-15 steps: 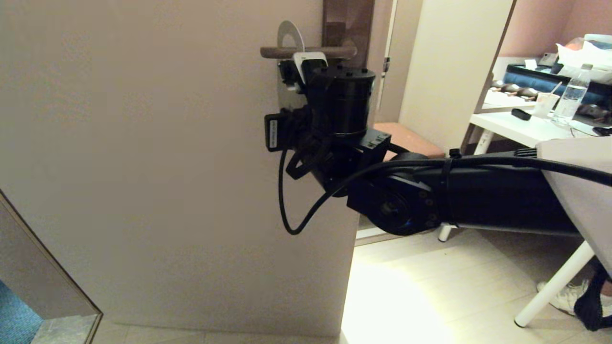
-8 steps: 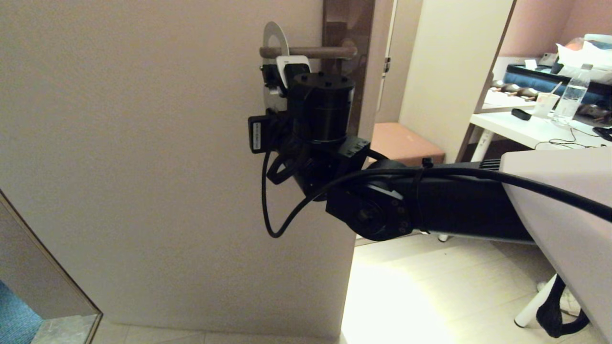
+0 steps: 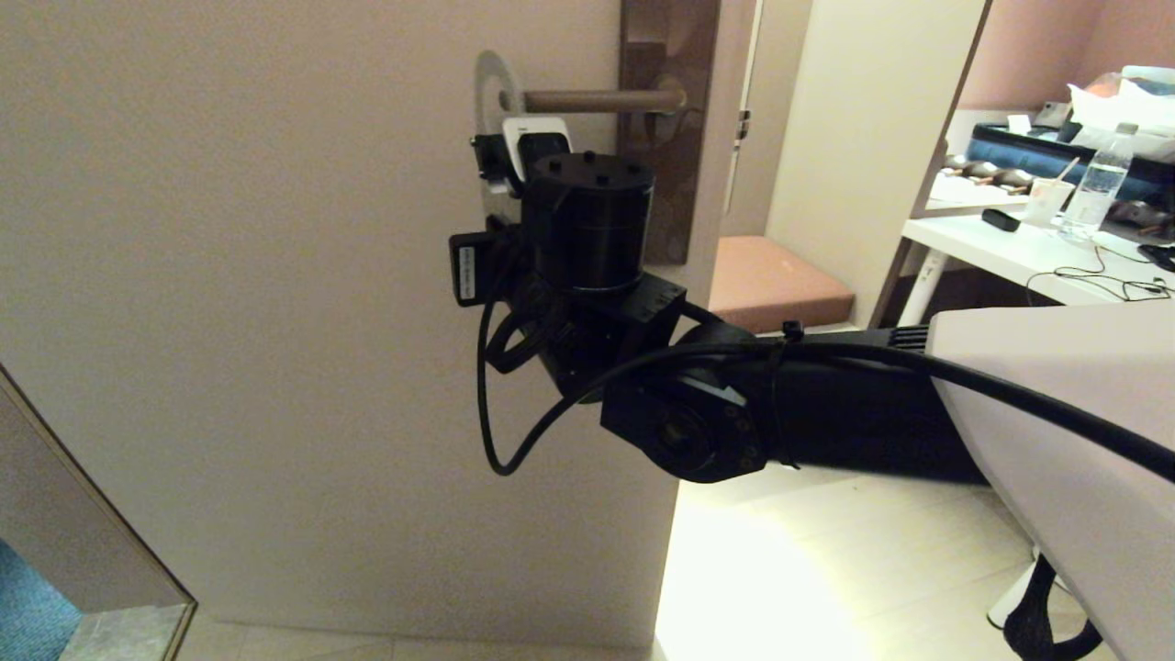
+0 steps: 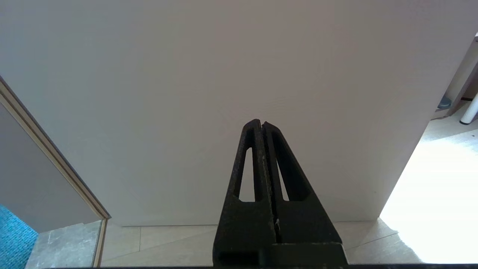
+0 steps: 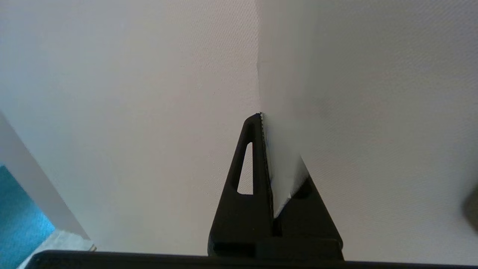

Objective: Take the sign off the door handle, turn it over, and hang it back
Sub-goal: Take down the sign

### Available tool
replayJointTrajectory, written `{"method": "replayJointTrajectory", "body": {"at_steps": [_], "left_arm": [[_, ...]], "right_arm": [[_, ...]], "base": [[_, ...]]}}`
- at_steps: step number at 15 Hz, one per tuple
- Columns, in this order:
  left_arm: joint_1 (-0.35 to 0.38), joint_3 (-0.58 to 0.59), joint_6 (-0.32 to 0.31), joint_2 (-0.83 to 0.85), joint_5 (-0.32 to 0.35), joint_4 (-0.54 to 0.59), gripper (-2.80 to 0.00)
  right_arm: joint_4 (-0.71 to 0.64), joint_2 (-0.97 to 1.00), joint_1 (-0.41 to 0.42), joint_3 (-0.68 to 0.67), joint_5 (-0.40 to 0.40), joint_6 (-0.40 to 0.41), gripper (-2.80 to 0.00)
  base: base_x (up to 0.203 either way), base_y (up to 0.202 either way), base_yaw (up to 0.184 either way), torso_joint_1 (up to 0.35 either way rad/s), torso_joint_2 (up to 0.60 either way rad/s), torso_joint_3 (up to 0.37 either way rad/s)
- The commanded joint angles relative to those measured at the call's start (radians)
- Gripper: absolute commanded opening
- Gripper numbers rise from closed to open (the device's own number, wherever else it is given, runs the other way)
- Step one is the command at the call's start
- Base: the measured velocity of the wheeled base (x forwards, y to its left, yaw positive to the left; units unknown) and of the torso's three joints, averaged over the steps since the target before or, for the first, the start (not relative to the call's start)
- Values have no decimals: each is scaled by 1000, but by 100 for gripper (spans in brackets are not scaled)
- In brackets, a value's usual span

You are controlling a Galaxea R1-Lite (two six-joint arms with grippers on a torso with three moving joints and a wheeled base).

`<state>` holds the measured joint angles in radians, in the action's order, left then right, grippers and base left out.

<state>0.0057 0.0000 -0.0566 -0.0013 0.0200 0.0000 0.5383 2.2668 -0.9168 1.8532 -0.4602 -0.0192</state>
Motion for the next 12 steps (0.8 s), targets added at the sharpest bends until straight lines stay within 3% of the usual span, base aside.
{"method": "replayJointTrajectory", "body": {"at_steps": [1, 7, 12], "left_arm": [[0, 0, 0, 1, 0, 0, -280], [0, 0, 0, 1, 0, 0, -280], [0, 0, 0, 1, 0, 0, -280]], "right_arm": [[3, 6, -4, 1, -2, -1, -280], [2, -4, -15, -7, 8, -2, -280], [2, -60, -47, -78, 143, 19, -280]], "base": [[0, 0, 0, 0, 0, 0], [0, 0, 0, 0, 0, 0], [0, 0, 0, 0, 0, 0]]}}
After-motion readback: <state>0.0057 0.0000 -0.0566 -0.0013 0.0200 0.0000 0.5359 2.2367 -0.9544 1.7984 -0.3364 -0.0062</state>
